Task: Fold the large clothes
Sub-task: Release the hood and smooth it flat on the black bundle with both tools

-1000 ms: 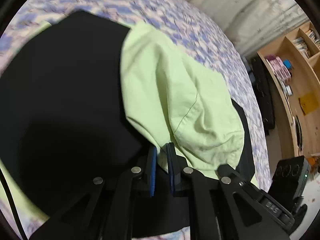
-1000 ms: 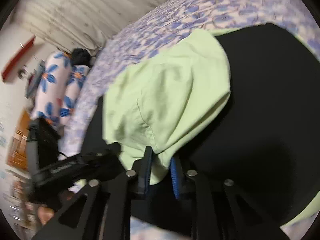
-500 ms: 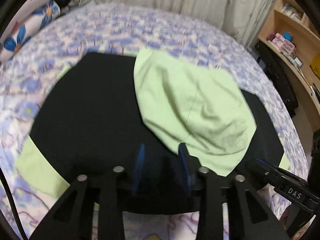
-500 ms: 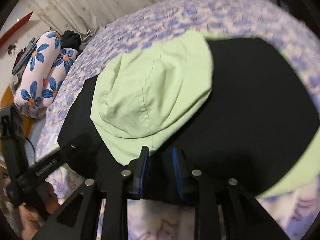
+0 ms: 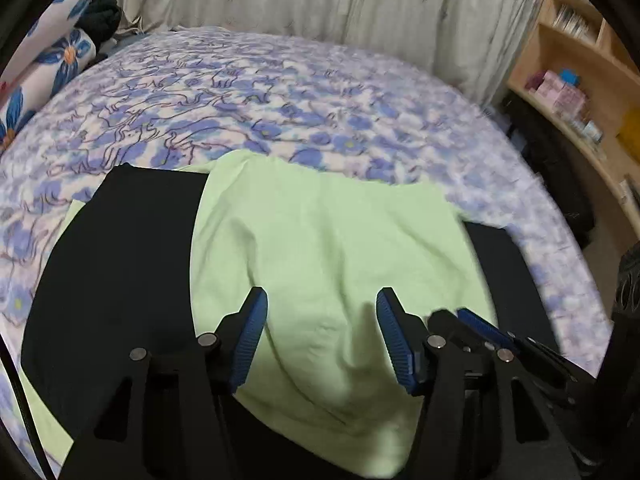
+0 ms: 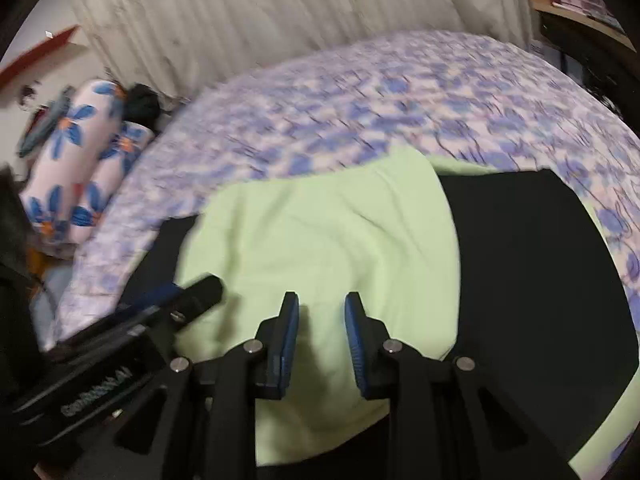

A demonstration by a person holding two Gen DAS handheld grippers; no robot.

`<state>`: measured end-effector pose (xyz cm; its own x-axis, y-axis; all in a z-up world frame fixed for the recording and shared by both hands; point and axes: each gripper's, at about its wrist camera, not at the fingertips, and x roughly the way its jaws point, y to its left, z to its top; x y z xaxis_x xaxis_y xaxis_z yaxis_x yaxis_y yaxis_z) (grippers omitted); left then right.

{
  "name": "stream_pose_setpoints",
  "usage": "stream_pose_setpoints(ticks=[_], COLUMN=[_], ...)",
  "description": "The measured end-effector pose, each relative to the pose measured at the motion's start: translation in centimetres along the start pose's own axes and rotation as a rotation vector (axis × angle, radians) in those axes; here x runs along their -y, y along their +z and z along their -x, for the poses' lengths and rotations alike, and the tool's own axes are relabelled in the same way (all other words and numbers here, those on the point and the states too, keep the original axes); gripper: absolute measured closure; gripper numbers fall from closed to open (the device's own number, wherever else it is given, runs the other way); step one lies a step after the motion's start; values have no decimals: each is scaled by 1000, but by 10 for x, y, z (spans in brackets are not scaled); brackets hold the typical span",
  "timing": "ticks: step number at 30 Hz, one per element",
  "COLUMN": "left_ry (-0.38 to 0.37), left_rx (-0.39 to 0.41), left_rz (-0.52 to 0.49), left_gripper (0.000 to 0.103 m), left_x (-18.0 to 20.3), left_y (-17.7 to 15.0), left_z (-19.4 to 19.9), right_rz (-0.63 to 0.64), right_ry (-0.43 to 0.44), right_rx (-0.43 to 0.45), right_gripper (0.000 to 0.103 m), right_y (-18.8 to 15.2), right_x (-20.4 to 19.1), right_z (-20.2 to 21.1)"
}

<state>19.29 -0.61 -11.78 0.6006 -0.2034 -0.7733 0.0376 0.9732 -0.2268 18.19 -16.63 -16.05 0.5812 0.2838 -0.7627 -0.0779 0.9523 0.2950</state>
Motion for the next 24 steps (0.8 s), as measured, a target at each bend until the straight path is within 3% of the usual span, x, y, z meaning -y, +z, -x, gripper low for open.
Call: stream_pose_setpoints(ticks=[2, 4, 10, 17, 24], left_ry=[33, 49, 149, 118, 59], left_rx=[-66, -121, -91, -95, -102], left_rz=[5, -1, -154, -110, -31], left_gripper=[47, 47, 42, 36, 27], left_x=[-4, -8, 9, 2, -6], left_y=[-5, -15, -45, -46, -49], left_z=[-19, -31, -28, -15, 1], right_rz=[-24, -3, 32, -7, -2], right_ry=[-7, -14, -32, -32, -53], right_rx=[-70, -86, -92, -129, -108], right_gripper=[79, 79, 79, 78, 78], right_y=[-9, -20, -37, -31, -36], right_x=[8, 11, 7, 8, 4], right_z=[-15, -17, -5, -7, -1])
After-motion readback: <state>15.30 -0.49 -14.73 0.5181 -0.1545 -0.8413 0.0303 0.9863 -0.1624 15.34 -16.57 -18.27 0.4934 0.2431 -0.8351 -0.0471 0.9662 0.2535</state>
